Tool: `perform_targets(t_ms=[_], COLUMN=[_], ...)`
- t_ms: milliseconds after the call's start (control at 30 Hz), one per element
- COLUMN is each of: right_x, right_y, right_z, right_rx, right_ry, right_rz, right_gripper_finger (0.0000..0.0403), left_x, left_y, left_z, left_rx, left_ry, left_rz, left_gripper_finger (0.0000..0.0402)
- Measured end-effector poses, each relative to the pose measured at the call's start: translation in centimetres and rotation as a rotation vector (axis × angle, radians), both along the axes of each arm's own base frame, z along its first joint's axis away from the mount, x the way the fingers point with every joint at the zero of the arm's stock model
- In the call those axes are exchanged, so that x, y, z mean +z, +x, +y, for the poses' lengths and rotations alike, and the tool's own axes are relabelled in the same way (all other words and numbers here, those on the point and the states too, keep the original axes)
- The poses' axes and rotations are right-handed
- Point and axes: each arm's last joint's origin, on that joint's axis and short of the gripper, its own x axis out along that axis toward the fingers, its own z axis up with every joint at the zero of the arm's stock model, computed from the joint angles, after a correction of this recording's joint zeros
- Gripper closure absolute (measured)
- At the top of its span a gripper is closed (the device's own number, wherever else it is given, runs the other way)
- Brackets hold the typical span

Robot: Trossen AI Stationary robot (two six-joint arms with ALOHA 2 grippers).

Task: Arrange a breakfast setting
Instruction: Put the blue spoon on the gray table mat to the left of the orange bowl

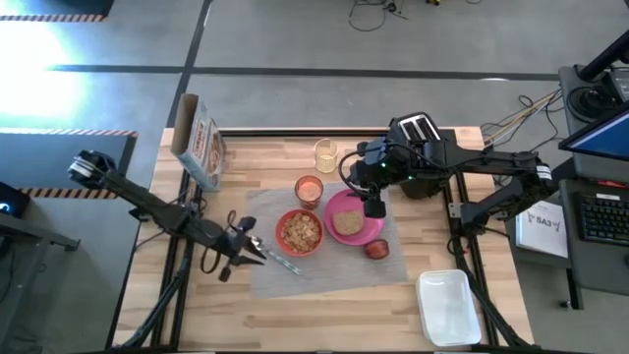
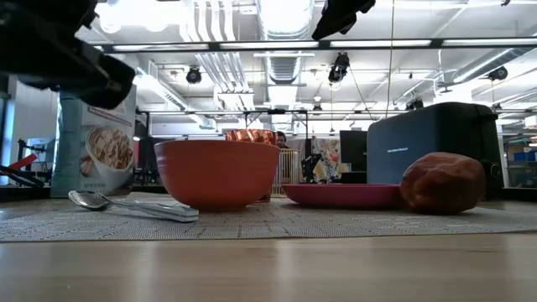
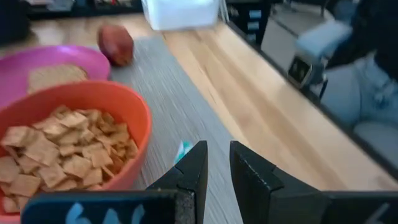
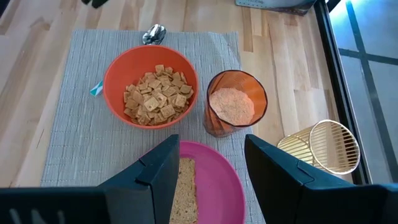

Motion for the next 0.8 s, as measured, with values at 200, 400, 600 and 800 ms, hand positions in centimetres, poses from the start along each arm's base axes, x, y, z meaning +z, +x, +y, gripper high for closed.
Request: perform_targets(t_ms=[200, 400, 600, 800], right_x=[0.0, 0.0, 0.0, 0.0], right_y=[0.0, 0.0, 0.0, 0.0], right_z=[0.0, 0.0, 0.0, 0.0], right_rx=[0.0, 0.0, 0.0, 0.0], right_ry=[0.0, 0.0, 0.0, 0.0], right_rz=[0.0, 0.0, 0.0, 0.0], right_gripper_finger=[0.0232, 0.0232, 0.0232, 0.0232], left_x=[-1.9, -3.3, -4.7, -5.2], left_y=[0.6, 0.8, 1.3, 2.6], left_z=[-0.4, -0.5, -0.5, -0.6], left_rx=[-0.041, -0.082, -0.116, -0.07], left_ry=[0.063, 0.167, 0.289, 0.364], left_rz=[0.099, 0.148, 0.176, 0.201], left_gripper_finger=[0.0351, 0.0351, 0.0351, 0.0351])
